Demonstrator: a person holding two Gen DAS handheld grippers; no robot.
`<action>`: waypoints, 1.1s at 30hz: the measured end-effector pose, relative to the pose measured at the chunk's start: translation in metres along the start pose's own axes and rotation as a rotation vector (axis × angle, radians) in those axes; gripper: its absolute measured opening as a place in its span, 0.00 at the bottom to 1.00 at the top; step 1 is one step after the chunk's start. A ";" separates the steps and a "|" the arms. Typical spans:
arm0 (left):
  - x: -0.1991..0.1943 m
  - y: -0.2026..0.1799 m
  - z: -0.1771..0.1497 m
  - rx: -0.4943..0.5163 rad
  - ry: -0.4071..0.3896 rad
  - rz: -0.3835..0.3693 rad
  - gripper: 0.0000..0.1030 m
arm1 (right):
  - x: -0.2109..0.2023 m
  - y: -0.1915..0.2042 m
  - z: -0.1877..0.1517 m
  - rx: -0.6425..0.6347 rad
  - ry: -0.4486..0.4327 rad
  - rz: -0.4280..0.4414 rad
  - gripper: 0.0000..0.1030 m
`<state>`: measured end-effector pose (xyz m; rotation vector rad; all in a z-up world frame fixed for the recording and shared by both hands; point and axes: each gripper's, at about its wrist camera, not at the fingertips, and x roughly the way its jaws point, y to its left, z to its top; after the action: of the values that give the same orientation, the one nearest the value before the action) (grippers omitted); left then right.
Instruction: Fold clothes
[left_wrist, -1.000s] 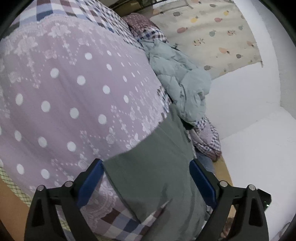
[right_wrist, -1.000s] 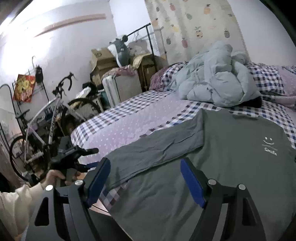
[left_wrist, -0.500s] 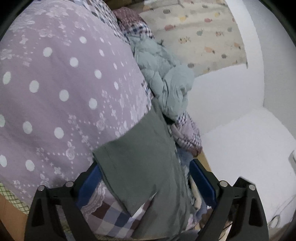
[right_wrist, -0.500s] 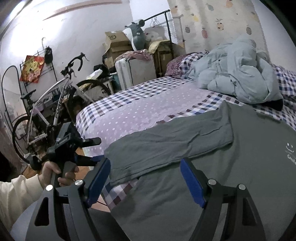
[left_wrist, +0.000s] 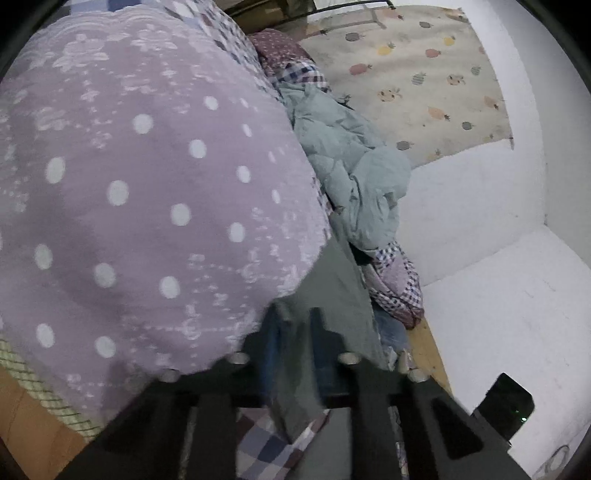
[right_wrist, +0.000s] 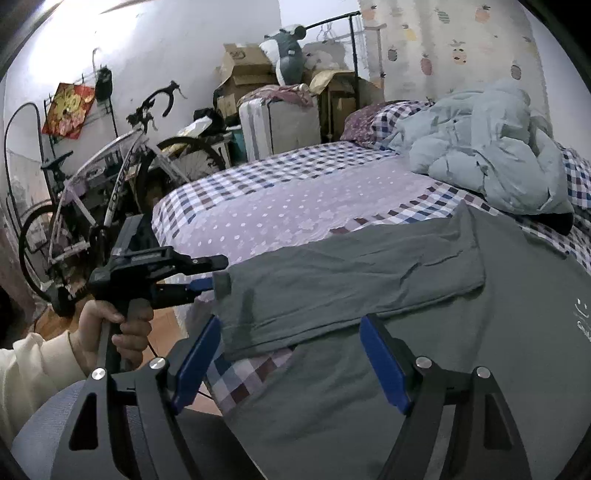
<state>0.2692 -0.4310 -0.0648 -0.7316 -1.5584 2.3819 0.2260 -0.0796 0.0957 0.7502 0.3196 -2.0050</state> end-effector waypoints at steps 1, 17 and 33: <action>0.000 0.000 -0.001 0.001 0.001 -0.004 0.04 | 0.003 0.004 0.000 -0.011 0.009 -0.004 0.79; -0.009 -0.085 -0.005 0.209 0.156 -0.077 0.02 | 0.035 0.106 0.008 -0.329 -0.041 -0.130 0.79; 0.002 -0.150 -0.021 0.344 0.286 -0.141 0.02 | 0.047 0.121 0.010 -0.276 -0.096 -0.387 0.39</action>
<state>0.2634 -0.3499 0.0629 -0.8105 -1.0192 2.2405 0.3071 -0.1804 0.0829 0.4390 0.7124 -2.2850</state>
